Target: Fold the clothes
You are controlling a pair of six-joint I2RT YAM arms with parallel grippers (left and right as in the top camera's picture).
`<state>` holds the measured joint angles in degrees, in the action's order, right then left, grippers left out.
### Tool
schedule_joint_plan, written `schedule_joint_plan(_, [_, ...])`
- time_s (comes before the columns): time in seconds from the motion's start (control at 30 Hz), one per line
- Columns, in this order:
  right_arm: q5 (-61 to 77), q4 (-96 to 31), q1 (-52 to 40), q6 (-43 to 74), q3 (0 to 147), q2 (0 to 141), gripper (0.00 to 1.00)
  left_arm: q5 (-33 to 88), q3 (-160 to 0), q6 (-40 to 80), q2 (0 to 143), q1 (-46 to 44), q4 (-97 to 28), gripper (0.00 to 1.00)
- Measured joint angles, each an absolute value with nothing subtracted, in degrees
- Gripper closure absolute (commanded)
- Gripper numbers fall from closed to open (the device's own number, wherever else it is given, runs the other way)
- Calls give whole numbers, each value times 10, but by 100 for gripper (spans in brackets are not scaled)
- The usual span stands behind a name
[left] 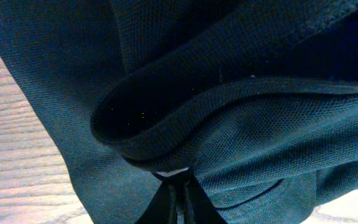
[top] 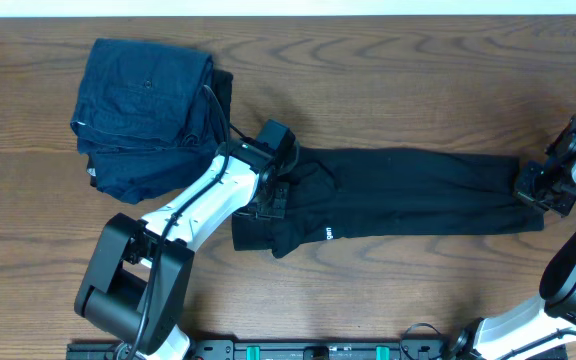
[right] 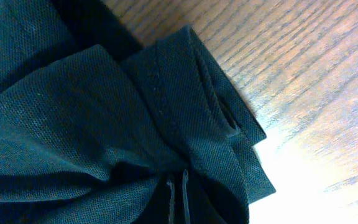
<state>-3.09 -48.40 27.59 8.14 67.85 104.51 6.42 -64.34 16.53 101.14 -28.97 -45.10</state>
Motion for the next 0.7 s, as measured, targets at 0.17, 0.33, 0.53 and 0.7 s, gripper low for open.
schedule_joint_plan(0.17, [-34,-491,276,82,679,1045,98,64,-643,170,1011,-290,-451,94])
schedule_joint_plan(0.33, [-35,-495,276,88,679,1045,97,63,-642,176,1011,-290,-453,83])
schedule_joint_plan(0.53, [-39,-501,276,104,679,1045,65,57,-641,180,1011,-289,-471,68])
schedule_joint_plan(0.7, [-38,-530,278,106,692,1045,51,56,-658,177,1011,-289,-524,63])
